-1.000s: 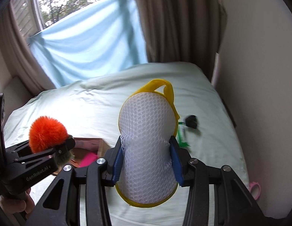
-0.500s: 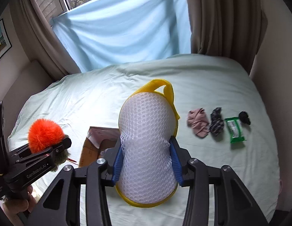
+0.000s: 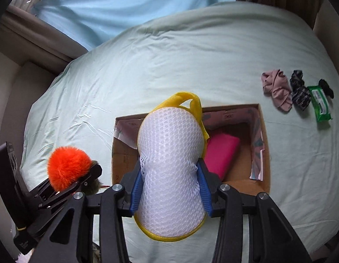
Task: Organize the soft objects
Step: 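Carry pompom and mesh pad into the box and open both tools, then move both tools back toward the remaining cloth items, then grasp pink cloth with left tool while right tool grasps green wipes packet, then carry pink cloth and wipes packet into the box and open both tools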
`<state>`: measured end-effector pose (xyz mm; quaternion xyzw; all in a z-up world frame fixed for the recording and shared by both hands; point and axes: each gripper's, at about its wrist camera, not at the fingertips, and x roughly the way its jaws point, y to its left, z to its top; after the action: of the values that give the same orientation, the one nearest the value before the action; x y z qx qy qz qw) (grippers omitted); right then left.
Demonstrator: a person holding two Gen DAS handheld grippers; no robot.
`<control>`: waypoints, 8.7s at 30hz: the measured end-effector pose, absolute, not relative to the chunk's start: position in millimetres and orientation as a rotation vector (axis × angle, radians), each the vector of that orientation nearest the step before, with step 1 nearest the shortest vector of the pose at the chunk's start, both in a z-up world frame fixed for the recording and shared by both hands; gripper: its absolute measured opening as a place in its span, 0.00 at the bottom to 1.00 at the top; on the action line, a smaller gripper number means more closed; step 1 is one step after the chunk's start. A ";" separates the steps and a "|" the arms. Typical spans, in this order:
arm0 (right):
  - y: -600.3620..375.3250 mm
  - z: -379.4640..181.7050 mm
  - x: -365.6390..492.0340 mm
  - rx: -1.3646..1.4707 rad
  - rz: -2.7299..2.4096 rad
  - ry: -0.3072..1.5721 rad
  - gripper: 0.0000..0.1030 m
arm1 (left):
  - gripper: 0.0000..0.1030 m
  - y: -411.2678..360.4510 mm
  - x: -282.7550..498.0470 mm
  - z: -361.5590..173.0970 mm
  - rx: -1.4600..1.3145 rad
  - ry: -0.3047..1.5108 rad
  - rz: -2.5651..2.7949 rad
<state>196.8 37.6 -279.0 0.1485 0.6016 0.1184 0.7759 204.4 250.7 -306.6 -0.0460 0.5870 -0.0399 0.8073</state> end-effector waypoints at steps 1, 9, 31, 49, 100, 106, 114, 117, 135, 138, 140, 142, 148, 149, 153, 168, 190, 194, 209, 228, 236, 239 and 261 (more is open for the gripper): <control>39.3 -287.8 201.9 0.332 0.248 1.330 0.40 | 0.34 249.0 211.2 -313.4 -0.099 1.273 -0.095; 32.6 -353.7 237.7 0.384 0.160 1.539 0.43 | 0.34 234.9 251.7 -366.7 -0.061 1.407 -0.140; 13.1 -381.4 259.9 0.515 0.129 1.560 0.90 | 1.00 224.8 255.7 -371.0 0.021 1.443 -0.219; 20.9 -294.8 203.9 0.415 0.203 1.369 0.90 | 1.00 244.7 188.0 -273.3 -0.032 1.257 -0.156; -246.8 -128.4 57.5 0.041 0.175 0.711 0.90 | 1.00 -9.9 97.1 -133.8 -0.107 0.831 -0.016; -283.0 -153.3 95.6 0.057 0.153 0.751 0.90 | 1.00 -51.3 150.4 -169.4 -0.132 0.897 -0.042; -310.4 -208.3 157.7 0.096 0.164 0.852 0.90 | 1.00 -91.3 247.2 -242.5 -0.109 1.023 -0.109; -317.0 -236.4 182.5 0.096 0.128 0.901 0.90 | 1.00 -102.2 281.0 -276.1 -0.089 1.077 -0.123; -315.9 -402.1 282.0 0.091 0.104 1.115 0.90 | 0.98 -130.3 395.7 -445.8 -0.029 1.267 -0.132; -313.7 -420.0 290.6 0.086 0.102 1.131 0.90 | 0.92 -131.4 404.0 -466.6 -0.038 1.287 -0.142; -311.2 -430.0 294.9 0.072 0.101 1.141 0.90 | 0.86 -131.6 409.2 -481.6 -0.032 1.311 -0.135; -310.1 -440.1 300.1 0.072 0.113 1.152 0.90 | 0.84 -129.6 412.0 -493.4 -0.046 1.326 -0.134; -307.8 -458.5 309.3 0.055 0.124 1.178 0.66 | 0.55 -141.6 404.7 -490.2 0.047 1.281 -0.164; -306.7 -458.3 310.8 0.027 0.112 1.172 0.63 | 0.50 -143.0 404.3 -489.0 0.053 1.281 -0.167; -309.4 -452.7 310.6 0.024 0.103 1.160 0.35 | 0.35 -141.6 404.4 -484.1 0.033 1.271 -0.161; -323.9 -384.0 278.2 0.085 0.082 1.084 0.35 | 0.28 -131.1 367.9 -384.2 -0.012 1.182 -0.181; -223.0 -153.8 152.9 0.110 0.216 0.913 0.35 | 0.28 11.9 179.6 -160.0 -0.134 0.928 -0.114; -172.5 -145.1 138.6 0.133 0.256 0.916 0.35 | 0.28 67.0 158.3 -157.2 -0.104 0.932 -0.080; -27.8 -193.5 139.5 0.217 0.270 1.054 0.35 | 0.28 217.9 160.8 -218.3 -0.107 1.080 -0.055; 61.2 -315.5 224.3 0.169 0.380 1.367 0.35 | 0.28 240.9 221.0 -352.4 -0.113 1.292 -0.054; 74.6 -369.3 260.1 0.183 0.422 1.499 0.35 | 0.28 238.4 231.5 -392.8 -0.058 1.360 -0.056; 75.2 -374.9 267.4 0.221 0.429 1.533 0.35 | 0.28 234.5 232.1 -388.8 -0.067 1.353 -0.095; 65.6 -344.9 256.9 0.283 0.383 1.490 1.00 | 0.96 244.4 200.1 -345.2 -0.079 1.304 -0.078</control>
<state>256.9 65.6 -344.9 0.1274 0.6714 0.1724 0.7094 200.1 244.4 -345.2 -0.0367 0.6066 -0.0363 0.7934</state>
